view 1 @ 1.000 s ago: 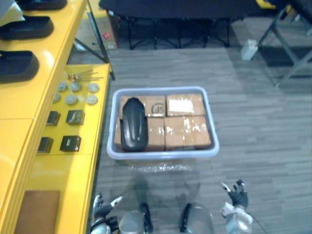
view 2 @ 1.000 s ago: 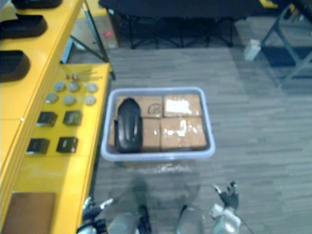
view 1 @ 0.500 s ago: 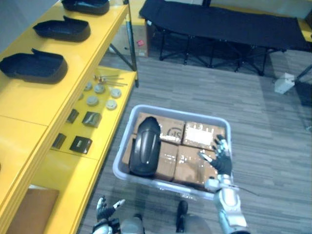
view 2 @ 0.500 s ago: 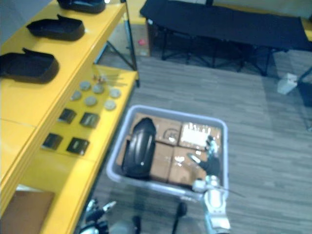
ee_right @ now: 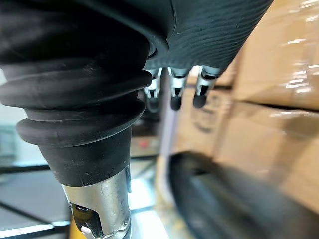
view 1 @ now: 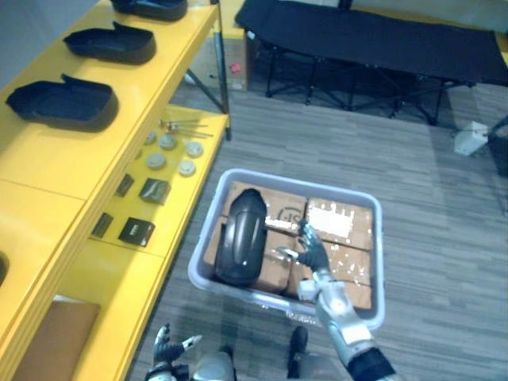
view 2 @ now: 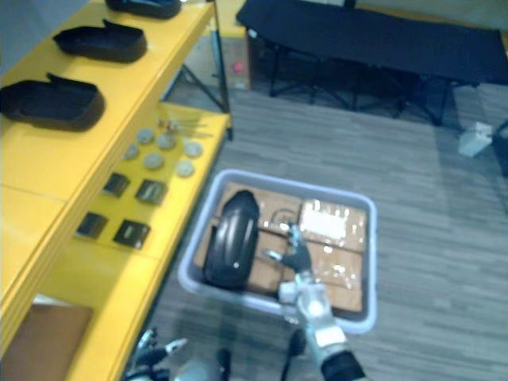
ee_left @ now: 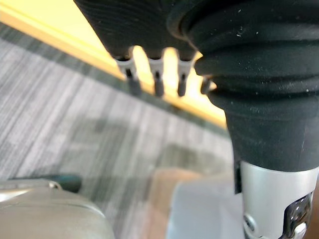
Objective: Walk over and take plastic housings, then place them on the shelf
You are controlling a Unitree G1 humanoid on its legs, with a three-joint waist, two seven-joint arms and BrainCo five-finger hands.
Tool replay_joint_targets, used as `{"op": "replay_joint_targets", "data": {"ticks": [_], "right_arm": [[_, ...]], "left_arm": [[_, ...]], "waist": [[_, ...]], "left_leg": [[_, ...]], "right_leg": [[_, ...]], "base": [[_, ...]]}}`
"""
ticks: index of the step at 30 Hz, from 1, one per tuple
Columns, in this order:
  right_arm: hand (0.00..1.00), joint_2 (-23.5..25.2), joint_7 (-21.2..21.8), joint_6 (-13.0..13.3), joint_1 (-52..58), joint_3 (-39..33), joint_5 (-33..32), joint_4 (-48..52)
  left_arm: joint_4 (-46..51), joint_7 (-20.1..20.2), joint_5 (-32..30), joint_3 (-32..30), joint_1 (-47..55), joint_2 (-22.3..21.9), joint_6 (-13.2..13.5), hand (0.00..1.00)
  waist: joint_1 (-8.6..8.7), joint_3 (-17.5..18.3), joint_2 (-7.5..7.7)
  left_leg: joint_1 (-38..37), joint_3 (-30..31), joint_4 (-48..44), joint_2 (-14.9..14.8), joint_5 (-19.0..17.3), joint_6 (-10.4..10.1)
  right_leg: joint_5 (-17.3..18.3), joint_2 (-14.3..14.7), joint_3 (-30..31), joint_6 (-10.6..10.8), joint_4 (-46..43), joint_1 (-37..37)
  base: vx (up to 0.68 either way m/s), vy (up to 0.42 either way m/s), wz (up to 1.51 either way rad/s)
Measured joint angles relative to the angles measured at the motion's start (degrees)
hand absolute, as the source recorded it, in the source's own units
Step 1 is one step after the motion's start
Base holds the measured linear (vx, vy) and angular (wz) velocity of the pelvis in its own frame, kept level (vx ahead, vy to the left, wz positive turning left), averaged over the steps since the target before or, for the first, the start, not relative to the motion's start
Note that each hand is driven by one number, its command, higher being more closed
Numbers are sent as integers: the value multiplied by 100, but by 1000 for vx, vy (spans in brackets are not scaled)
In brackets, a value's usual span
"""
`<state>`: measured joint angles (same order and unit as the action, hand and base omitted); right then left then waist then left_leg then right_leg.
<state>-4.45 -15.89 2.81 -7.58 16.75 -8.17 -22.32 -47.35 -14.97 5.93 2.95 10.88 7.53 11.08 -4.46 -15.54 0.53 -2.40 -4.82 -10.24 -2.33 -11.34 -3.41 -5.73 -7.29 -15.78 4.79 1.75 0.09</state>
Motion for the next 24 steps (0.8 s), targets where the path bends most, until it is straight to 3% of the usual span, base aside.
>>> {"op": "replay_joint_targets", "data": {"ticks": [4, 7, 12, 21, 24], "right_arm": [[0, 58, -624, -570, -751, -82, 171, -494], [0, 59, -1141, -729, -1299, -152, 228, -537], [0, 39, -1618, -974, -1835, -257, 285, -536], [0, -139, -1775, -1384, -2524, -446, 333, -968], [0, -258, -1802, -1547, -2793, -548, 281, -1199]], "left_arm": [[33, -102, 0, 226, -22, 53, 7, 0], [71, -196, 6, 227, -60, 59, 11, 0], [80, -201, 37, 227, -296, 94, 52, 0], [136, -159, 104, 240, -321, 114, 144, 0], [153, -160, 312, 303, -354, 107, 142, 0]], "waist": [[-97, -155, -98], [-163, -364, -101], [-292, -783, -78], [-329, -900, -80], [-348, -1000, -157]], "left_leg": [[157, 234, -25, 80, 74, 41], [512, 258, -164, 111, 114, 67], [672, 277, -299, 144, 149, 76], [939, 440, -363, 237, 216, 117], [926, 457, -432, 264, 219, 123]], "right_leg": [[-92, -74, -158, 8, 35, -20], [-116, -139, -169, -10, -150, -372], [-147, -186, -171, -38, -281, -511], [-172, -286, -335, -43, -298, -666], [-170, -327, -396, -43, -335, -611]], "base": [[-95, 2, 23], [-146, 15, 9], [-90, 15, 4], [-20, 18, 10], [-30, 35, 7]]}}
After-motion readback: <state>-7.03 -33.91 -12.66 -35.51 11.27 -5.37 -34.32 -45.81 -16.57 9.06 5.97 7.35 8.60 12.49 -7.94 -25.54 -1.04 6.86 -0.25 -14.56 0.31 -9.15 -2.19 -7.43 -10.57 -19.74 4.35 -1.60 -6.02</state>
